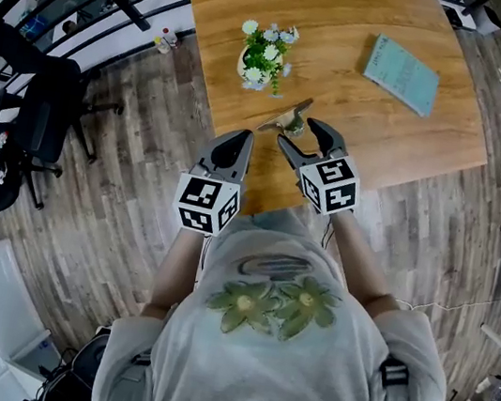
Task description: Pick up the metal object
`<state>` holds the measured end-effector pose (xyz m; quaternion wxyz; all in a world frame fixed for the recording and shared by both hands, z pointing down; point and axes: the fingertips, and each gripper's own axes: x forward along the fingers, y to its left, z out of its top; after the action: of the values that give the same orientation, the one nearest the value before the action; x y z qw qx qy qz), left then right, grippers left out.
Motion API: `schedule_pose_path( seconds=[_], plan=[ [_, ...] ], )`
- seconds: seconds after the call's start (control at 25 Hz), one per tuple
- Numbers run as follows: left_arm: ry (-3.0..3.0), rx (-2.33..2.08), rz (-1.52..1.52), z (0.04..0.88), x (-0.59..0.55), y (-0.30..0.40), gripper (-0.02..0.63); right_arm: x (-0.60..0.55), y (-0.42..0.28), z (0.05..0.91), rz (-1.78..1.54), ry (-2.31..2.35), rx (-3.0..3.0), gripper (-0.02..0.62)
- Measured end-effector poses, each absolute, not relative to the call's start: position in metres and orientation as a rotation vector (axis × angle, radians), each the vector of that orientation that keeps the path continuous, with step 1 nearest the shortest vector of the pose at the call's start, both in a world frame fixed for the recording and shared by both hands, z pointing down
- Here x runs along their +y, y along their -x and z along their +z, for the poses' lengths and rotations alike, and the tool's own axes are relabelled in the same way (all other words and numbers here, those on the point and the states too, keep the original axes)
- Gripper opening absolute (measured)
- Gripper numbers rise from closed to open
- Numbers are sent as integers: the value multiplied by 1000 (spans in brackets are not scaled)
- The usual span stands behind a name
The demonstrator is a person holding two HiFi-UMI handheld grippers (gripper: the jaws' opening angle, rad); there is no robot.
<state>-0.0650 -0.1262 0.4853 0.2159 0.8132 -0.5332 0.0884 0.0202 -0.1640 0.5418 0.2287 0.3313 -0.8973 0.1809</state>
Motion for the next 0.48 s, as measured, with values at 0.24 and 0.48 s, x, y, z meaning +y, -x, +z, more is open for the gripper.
schedule_pose_path(
  seconds=[0.24, 0.48],
  plan=[
    [-2226, -1465, 284, 499, -133, 63, 14, -171, -19, 560, 527, -871, -2450, 279],
    [-2192, -1452, 320, 517, -137, 60, 14, -176, -17, 578, 545, -830, -2422, 279]
  ],
)
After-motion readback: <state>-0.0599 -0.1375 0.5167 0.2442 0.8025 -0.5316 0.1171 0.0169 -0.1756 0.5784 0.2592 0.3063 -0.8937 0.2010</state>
